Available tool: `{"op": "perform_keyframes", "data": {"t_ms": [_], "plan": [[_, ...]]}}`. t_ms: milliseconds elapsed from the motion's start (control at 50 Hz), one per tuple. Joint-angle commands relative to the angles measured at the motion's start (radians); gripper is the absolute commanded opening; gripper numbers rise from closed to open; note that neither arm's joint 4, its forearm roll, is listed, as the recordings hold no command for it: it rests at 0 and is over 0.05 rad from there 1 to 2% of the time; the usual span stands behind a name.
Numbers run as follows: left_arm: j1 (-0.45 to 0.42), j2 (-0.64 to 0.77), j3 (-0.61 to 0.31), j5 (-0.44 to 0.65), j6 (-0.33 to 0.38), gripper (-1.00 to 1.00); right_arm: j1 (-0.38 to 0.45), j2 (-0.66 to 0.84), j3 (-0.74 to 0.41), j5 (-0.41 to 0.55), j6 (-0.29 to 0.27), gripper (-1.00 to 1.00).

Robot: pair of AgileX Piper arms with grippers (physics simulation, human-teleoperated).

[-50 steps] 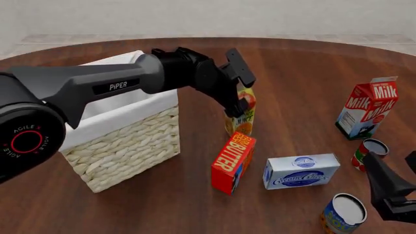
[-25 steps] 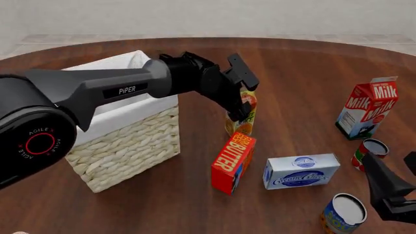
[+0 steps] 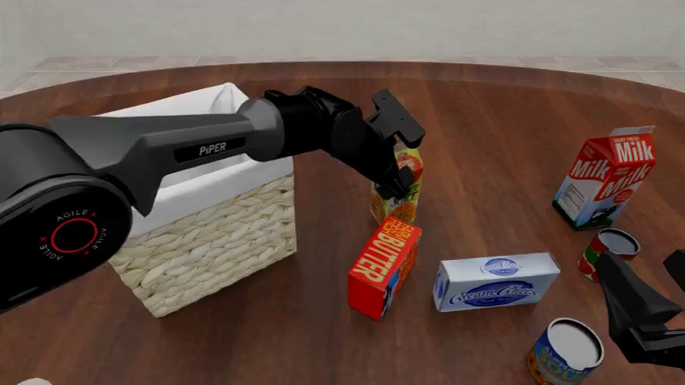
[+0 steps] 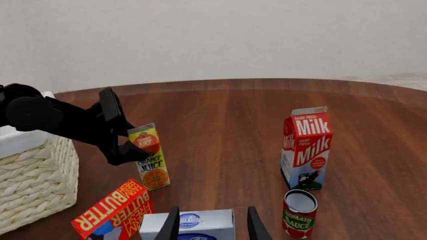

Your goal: Pick up the orange juice, and put it in the basket.

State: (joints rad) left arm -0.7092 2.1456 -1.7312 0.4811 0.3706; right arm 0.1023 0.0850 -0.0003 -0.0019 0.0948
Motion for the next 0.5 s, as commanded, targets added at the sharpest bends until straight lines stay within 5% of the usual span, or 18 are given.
{"op": "perform_keyframes", "data": {"t_ms": [20,500], "plan": [[0.007,-0.017,0.034,-0.003,0.012,-1.00,0.002,0.009,-0.001,-0.006,-0.001,1.00],[0.047,-0.225,0.031,0.019,0.054,-1.00,0.009,0.030,-0.001,-0.023,-0.008,1.00]]}}
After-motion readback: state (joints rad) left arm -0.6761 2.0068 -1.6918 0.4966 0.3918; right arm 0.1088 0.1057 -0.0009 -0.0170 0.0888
